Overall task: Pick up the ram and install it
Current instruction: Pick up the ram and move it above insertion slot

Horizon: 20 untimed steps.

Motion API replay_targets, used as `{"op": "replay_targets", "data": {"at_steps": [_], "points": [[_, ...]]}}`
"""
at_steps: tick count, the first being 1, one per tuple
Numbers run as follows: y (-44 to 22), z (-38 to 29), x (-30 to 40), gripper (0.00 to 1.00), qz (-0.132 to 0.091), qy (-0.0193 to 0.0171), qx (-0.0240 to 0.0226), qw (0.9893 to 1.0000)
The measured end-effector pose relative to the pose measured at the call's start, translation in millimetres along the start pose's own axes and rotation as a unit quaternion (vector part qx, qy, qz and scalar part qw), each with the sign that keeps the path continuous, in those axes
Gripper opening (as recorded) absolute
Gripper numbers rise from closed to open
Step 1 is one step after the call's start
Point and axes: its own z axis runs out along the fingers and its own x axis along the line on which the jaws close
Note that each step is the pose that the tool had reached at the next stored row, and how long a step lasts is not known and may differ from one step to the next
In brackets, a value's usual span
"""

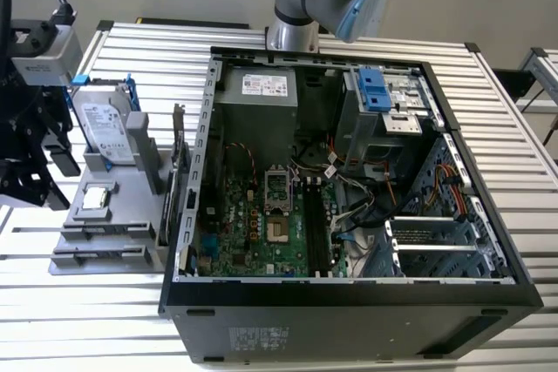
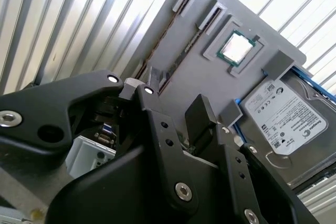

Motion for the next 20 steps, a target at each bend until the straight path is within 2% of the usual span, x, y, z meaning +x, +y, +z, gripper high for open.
{"op": "replay_targets", "data": {"at_steps": [20], "points": [[-0.4, 8.4, -0.2, 1.0, 0.0, 0.0001, -0.0001, 1.0]]}}
